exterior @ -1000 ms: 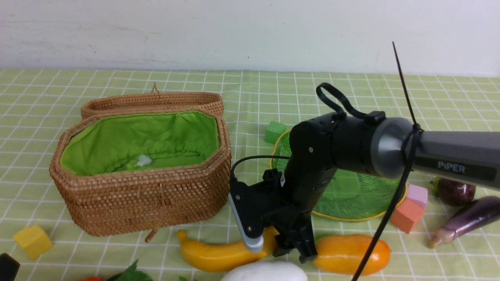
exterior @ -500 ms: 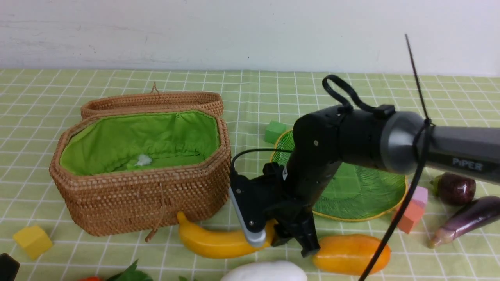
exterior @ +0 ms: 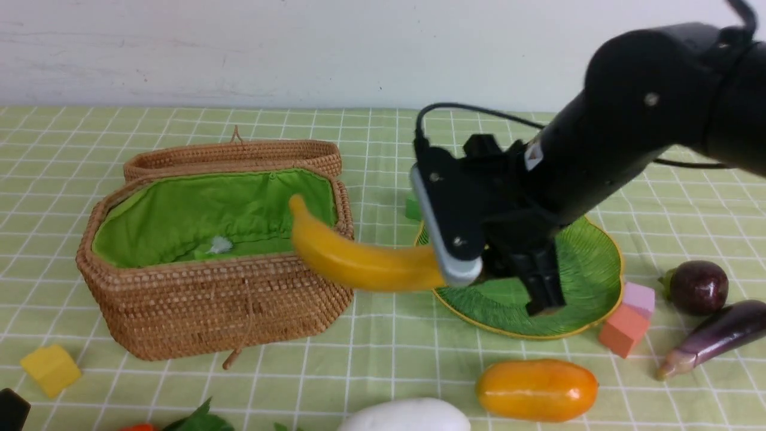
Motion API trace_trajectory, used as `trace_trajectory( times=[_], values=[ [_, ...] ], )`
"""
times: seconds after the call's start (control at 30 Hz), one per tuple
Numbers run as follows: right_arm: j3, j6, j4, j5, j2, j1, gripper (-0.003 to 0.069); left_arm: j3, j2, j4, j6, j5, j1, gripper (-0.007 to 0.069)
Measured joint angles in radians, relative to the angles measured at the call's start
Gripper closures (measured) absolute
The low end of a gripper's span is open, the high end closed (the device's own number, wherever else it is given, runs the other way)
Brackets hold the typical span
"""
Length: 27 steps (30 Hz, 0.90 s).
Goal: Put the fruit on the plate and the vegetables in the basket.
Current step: Use the right arm to grab a banana and put it into the right plate
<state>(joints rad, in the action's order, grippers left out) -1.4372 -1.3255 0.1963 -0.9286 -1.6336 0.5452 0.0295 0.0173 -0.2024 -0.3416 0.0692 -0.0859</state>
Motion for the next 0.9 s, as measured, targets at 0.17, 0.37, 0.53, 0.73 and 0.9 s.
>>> trace_trajectory(
  times=[0.17, 0.37, 0.53, 0.73, 0.9],
  values=[
    [0.0, 0.226, 0.04, 0.027, -0.004, -0.153, 0.0337, 0.0, 0.0, 0.0, 0.0, 0.0, 0.0, 0.0386],
    [0.0, 0.469, 0.103, 0.135, -0.12, -0.344, 0.0337, 0.0, 0.0, 0.0, 0.0, 0.0, 0.0, 0.0386],
    [0.0, 0.523, 0.173, 0.163, -0.264, -0.399, 0.0337, 0.0, 0.0, 0.0, 0.0, 0.0, 0.0, 0.0386],
    [0.001, 0.58, 0.184, 0.238, -0.346, -0.401, 0.0337, 0.0, 0.0, 0.0, 0.0, 0.0, 0.0, 0.0386],
    [0.001, 0.635, 0.168, 0.226, -0.327, -0.401, 0.0255, 0.0, 0.0, 0.0, 0.0, 0.0, 0.0, 0.0386]
  ],
)
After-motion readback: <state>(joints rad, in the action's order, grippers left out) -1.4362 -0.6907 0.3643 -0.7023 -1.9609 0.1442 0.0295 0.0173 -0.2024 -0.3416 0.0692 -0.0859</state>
